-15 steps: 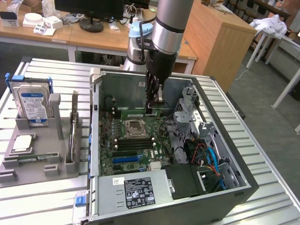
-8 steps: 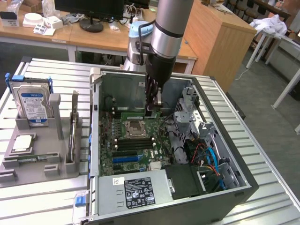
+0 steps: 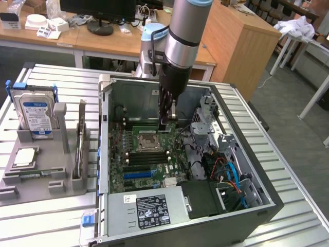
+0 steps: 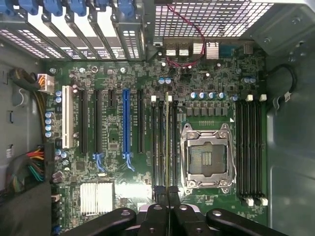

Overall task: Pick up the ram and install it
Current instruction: 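Insert the ram into the slot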

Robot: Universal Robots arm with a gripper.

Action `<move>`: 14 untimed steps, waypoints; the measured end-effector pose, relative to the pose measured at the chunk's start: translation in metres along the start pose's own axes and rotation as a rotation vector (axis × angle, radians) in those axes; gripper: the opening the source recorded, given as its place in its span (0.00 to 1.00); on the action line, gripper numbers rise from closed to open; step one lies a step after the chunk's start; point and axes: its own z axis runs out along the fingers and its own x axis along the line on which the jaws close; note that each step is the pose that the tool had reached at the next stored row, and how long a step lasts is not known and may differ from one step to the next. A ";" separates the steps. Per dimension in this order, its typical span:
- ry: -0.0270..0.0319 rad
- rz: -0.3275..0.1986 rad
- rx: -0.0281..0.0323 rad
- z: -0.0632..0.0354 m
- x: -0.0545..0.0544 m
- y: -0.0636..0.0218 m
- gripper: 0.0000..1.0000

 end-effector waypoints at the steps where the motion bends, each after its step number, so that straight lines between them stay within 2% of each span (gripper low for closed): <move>1: -0.0001 0.001 0.0001 0.0012 0.000 -0.0001 0.12; 14: -0.0005 0.019 0.0006 0.0156 0.001 -0.0004 0.12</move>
